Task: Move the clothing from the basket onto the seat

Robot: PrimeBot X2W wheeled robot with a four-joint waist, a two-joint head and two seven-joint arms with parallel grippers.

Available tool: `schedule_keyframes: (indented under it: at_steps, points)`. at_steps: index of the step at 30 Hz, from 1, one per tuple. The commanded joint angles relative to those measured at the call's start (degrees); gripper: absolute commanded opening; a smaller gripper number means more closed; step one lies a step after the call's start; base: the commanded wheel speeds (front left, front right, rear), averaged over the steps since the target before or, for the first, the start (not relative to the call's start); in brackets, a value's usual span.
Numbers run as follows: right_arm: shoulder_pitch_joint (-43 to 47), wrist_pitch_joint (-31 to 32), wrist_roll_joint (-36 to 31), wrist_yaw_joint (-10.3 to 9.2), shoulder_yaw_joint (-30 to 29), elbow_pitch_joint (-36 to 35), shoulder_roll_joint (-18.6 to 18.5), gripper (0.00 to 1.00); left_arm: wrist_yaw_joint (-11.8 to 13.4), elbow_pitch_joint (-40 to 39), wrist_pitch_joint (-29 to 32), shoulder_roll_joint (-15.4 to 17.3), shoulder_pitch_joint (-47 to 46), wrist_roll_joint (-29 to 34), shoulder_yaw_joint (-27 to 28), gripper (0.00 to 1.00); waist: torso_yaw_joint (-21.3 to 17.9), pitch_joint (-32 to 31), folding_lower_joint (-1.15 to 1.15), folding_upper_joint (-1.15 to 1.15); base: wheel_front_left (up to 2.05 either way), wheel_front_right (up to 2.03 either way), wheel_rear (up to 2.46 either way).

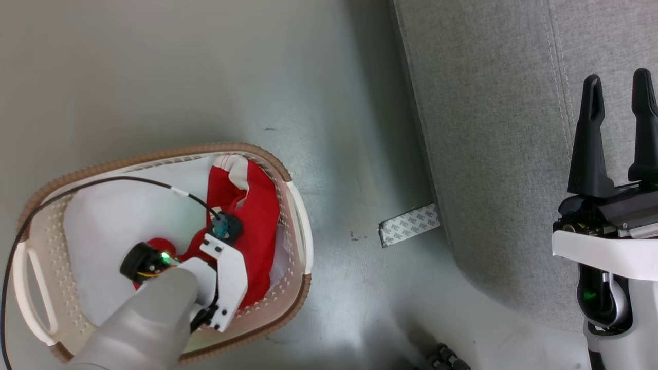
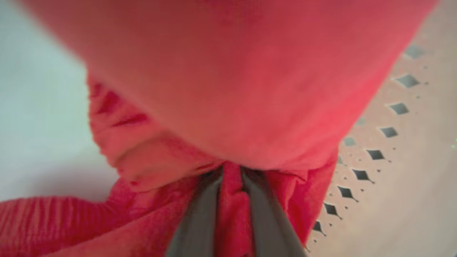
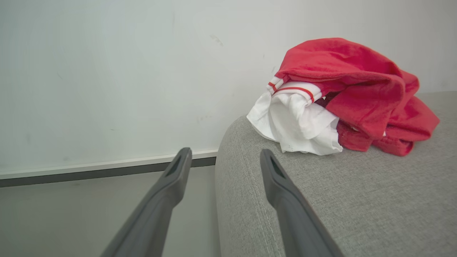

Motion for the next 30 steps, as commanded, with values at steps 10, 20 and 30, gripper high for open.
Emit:
schedule_keyframes:
  at_steps: [10,20,30]
  points:
    - [-0.13,-0.15,-1.07,-0.13,0.44,1.09,0.18,1.00,0.12,-0.20,-5.10,-1.96,2.27,-2.74,-1.60,0.00,1.16,-4.90,0.00,0.00,0.00,0.00,0.00]
    - [2.38,-0.15,-3.11,-0.13,0.69,2.56,-0.48,1.00,0.12,-0.55,-14.32,-4.34,7.02,-7.04,-1.36,0.00,3.39,-16.44,0.00,0.00,0.00,0.00,0.00]
    - [5.87,-0.08,-3.28,-0.13,1.40,4.94,-2.85,1.00,0.12,-3.18,-22.49,-6.76,10.90,-11.25,-1.49,0.00,9.18,-29.66,0.00,0.00,0.00,0.00,0.00]
